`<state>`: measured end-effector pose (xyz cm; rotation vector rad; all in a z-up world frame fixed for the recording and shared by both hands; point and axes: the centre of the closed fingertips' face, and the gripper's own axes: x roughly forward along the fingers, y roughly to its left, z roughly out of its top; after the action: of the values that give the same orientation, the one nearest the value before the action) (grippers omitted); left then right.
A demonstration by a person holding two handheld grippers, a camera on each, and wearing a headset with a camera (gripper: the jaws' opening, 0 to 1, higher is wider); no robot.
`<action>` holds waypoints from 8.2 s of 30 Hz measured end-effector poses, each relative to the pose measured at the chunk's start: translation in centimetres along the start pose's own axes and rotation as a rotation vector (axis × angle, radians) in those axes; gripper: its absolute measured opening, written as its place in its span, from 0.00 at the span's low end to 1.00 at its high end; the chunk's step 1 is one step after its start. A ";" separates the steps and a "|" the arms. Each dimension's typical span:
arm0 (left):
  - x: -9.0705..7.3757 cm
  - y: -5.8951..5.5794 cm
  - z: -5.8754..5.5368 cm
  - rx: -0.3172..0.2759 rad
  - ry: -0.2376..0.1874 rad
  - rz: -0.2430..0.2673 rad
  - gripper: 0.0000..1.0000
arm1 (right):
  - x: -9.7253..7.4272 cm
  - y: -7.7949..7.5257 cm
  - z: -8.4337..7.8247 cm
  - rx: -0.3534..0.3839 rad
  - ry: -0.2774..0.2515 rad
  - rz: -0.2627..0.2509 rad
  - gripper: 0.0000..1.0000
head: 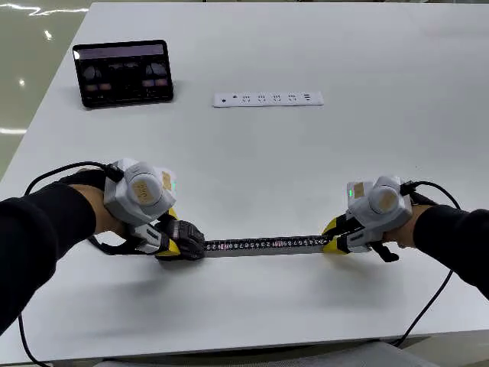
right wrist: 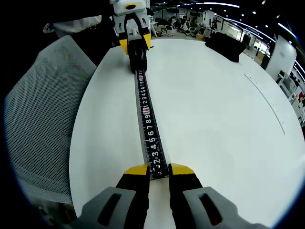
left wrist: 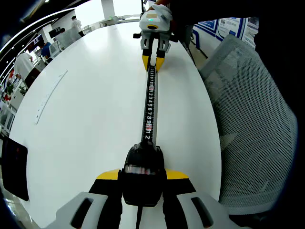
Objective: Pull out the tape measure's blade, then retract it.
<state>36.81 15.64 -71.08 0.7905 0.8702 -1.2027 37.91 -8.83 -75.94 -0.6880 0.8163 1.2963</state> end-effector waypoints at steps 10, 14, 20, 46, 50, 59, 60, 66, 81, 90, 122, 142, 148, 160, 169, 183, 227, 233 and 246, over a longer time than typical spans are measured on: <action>0.1 0.1 0.1 -0.034 -0.025 0.003 0.29 | 0.1 0.0 0.1 -0.005 0.032 -0.001 0.12; 0.1 0.2 0.4 -0.097 -0.081 0.008 0.30 | 0.1 -0.1 0.1 0.011 0.032 -0.005 0.12; -0.3 1.0 -0.2 -0.173 -0.141 0.068 0.38 | 0.1 -0.1 0.1 -0.025 0.052 -0.019 0.13; -8.3 -1.7 -7.6 -0.696 -0.489 0.419 1.00 | -9.5 2.7 -2.3 0.266 -0.221 -0.396 0.60; -9.0 -2.8 -8.8 -0.700 -0.479 0.432 1.00 | -11.0 4.5 -3.5 0.315 -0.237 -0.442 0.69; -10.5 -3.7 -8.9 -0.690 -0.499 0.468 1.00 | -13.7 6.3 -5.3 0.388 -0.267 -0.488 0.84; -10.5 -3.8 -8.9 -0.690 -0.500 0.466 1.00 | -13.8 6.4 -5.5 0.400 -0.269 -0.490 0.86; -10.4 -3.8 -9.1 -0.695 -0.502 0.461 1.00 | -14.0 7.1 -6.1 0.436 -0.283 -0.504 0.98; -11.1 -3.4 -8.5 -0.670 -0.501 0.466 1.00 | -13.9 7.3 -5.6 0.419 -0.275 -0.503 1.00; -10.7 -3.7 -8.4 -0.673 -0.496 0.451 1.00 | -13.9 7.4 -6.2 0.423 -0.255 -0.501 1.00; -5.8 1.8 -0.2 -0.852 -0.500 0.506 1.00 | -12.5 2.0 -1.0 0.204 -0.172 -0.373 1.00; -0.2 3.0 -1.0 -0.894 -0.519 0.743 1.00 | -6.8 -1.0 2.0 0.006 -0.059 -0.181 0.96; 0.1 3.1 -1.4 -0.940 -0.530 0.783 1.00 | -4.5 -1.1 2.3 -0.059 -0.011 -0.112 0.89; 0.3 3.1 -1.7 -0.975 -0.568 0.781 0.89 | -1.0 -0.8 -0.2 -0.136 0.109 0.012 0.43; 0.4 3.0 -1.7 -0.983 -0.566 0.775 0.87 | -0.6 -0.1 -0.5 -0.130 0.138 0.045 0.14; 0.6 2.8 -1.7 -1.009 -0.551 0.754 0.72 | -0.4 0.3 -0.9 -0.138 0.194 0.051 0.12; 0.9 2.5 -1.8 -1.046 -0.492 0.709 0.61 | 1.0 0.5 1.3 -0.125 0.153 0.031 0.10; 0.9 2.6 -1.8 -1.046 -0.494 0.708 0.61 | 1.2 0.4 1.7 -0.112 0.148 0.030 0.10; 0.9 2.6 -1.8 -1.041 -0.512 0.699 0.61 | 1.6 0.4 2.3 -0.098 0.133 0.040 0.11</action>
<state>39.27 17.31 -72.50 -0.1008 0.5814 -0.1970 37.99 -5.95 -76.00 -0.8469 0.8819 1.3439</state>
